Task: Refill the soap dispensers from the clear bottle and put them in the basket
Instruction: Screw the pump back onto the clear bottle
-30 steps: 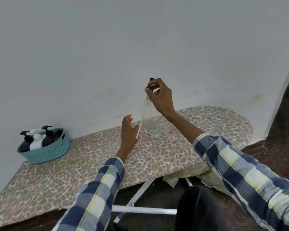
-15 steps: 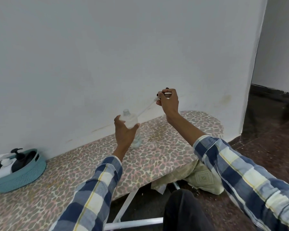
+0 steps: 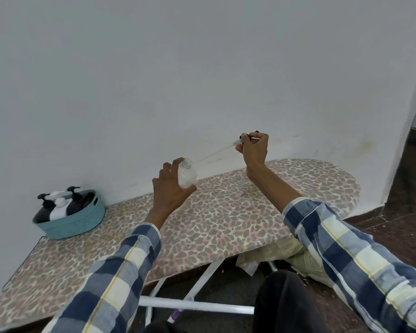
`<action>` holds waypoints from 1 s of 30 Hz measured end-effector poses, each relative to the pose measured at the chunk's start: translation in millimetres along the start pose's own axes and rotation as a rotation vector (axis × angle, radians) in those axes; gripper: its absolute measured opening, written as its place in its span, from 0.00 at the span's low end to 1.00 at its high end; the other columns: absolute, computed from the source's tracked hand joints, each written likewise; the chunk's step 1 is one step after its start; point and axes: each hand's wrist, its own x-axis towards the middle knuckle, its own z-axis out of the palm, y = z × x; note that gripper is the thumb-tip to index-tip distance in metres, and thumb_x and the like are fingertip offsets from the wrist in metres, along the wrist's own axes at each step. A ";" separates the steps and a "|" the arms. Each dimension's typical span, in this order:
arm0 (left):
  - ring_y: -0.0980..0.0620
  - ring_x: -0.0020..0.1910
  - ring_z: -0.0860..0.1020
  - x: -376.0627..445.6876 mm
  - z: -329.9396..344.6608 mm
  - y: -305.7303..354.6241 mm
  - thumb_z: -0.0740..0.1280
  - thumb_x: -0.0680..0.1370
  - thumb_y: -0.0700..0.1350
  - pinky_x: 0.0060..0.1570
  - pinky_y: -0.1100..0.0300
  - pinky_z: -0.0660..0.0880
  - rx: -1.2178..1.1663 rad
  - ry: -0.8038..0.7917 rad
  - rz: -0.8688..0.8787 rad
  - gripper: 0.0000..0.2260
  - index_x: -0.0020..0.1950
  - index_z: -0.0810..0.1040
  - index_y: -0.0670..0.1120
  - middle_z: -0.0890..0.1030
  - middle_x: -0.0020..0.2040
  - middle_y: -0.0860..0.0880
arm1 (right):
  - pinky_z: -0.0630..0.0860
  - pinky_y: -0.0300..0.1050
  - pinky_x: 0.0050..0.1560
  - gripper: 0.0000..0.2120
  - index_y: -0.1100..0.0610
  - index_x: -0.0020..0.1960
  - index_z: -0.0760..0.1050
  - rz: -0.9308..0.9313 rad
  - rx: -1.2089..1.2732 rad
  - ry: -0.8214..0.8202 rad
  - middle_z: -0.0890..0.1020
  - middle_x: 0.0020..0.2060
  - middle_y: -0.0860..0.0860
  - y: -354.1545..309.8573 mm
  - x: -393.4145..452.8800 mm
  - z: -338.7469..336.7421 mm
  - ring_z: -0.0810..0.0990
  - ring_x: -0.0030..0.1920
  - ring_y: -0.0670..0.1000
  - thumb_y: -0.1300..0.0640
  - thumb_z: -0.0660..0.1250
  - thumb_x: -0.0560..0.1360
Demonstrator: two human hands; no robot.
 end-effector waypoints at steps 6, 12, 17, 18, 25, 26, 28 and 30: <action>0.43 0.58 0.78 -21.6 -27.4 -40.7 0.73 0.67 0.65 0.57 0.44 0.72 0.067 -0.054 -0.041 0.39 0.76 0.67 0.57 0.74 0.60 0.49 | 0.79 0.41 0.41 0.11 0.56 0.58 0.66 -0.059 -0.075 0.017 0.81 0.55 0.57 16.2 -23.1 29.5 0.83 0.35 0.53 0.59 0.68 0.84; 0.42 0.59 0.79 -34.3 -30.8 -57.2 0.73 0.68 0.64 0.59 0.42 0.73 0.017 -0.059 -0.065 0.38 0.75 0.68 0.58 0.75 0.60 0.49 | 0.84 0.53 0.50 0.11 0.55 0.55 0.65 -0.138 -0.187 -0.020 0.78 0.57 0.59 27.0 -36.2 44.3 0.83 0.35 0.54 0.59 0.69 0.84; 0.43 0.58 0.79 -32.3 -28.7 -55.8 0.74 0.67 0.63 0.59 0.42 0.73 0.013 -0.078 -0.043 0.37 0.75 0.68 0.58 0.75 0.60 0.50 | 0.81 0.40 0.42 0.12 0.56 0.56 0.66 -0.218 -0.188 -0.050 0.78 0.58 0.60 20.9 -38.4 47.2 0.84 0.39 0.60 0.60 0.70 0.83; 0.43 0.58 0.79 -32.1 -27.8 -54.6 0.73 0.67 0.64 0.59 0.42 0.73 0.021 -0.078 -0.034 0.37 0.75 0.68 0.57 0.76 0.60 0.49 | 0.81 0.37 0.41 0.11 0.56 0.56 0.66 -0.243 -0.196 -0.059 0.78 0.57 0.60 19.6 -38.5 47.9 0.84 0.41 0.62 0.60 0.70 0.83; 0.43 0.58 0.78 -31.0 -22.7 -55.1 0.74 0.69 0.61 0.59 0.43 0.72 0.025 -0.068 -0.017 0.36 0.74 0.68 0.57 0.76 0.60 0.49 | 0.82 0.46 0.42 0.11 0.55 0.56 0.66 -0.377 -0.216 -0.087 0.78 0.56 0.60 11.3 -42.0 48.5 0.82 0.39 0.61 0.59 0.69 0.83; 0.43 0.58 0.78 -31.4 -22.9 -55.3 0.74 0.69 0.62 0.59 0.43 0.72 0.024 -0.067 -0.020 0.36 0.74 0.68 0.57 0.76 0.60 0.49 | 0.82 0.45 0.43 0.10 0.56 0.56 0.66 -0.377 -0.204 -0.080 0.78 0.56 0.60 9.6 -41.5 48.6 0.82 0.39 0.61 0.58 0.68 0.83; 0.43 0.57 0.78 -32.3 -23.2 -55.2 0.74 0.68 0.62 0.59 0.42 0.72 0.024 -0.064 -0.023 0.36 0.74 0.68 0.57 0.76 0.60 0.49 | 0.82 0.42 0.43 0.10 0.56 0.56 0.66 -0.369 -0.186 -0.072 0.78 0.57 0.60 6.3 -41.5 48.4 0.84 0.41 0.62 0.58 0.68 0.83; 0.43 0.58 0.78 -32.6 -23.7 -55.1 0.74 0.68 0.61 0.59 0.42 0.72 0.014 -0.067 -0.032 0.36 0.74 0.68 0.57 0.76 0.60 0.49 | 0.83 0.43 0.43 0.10 0.56 0.57 0.66 -0.368 -0.188 -0.077 0.79 0.57 0.60 5.0 -43.0 48.4 0.84 0.42 0.63 0.57 0.68 0.83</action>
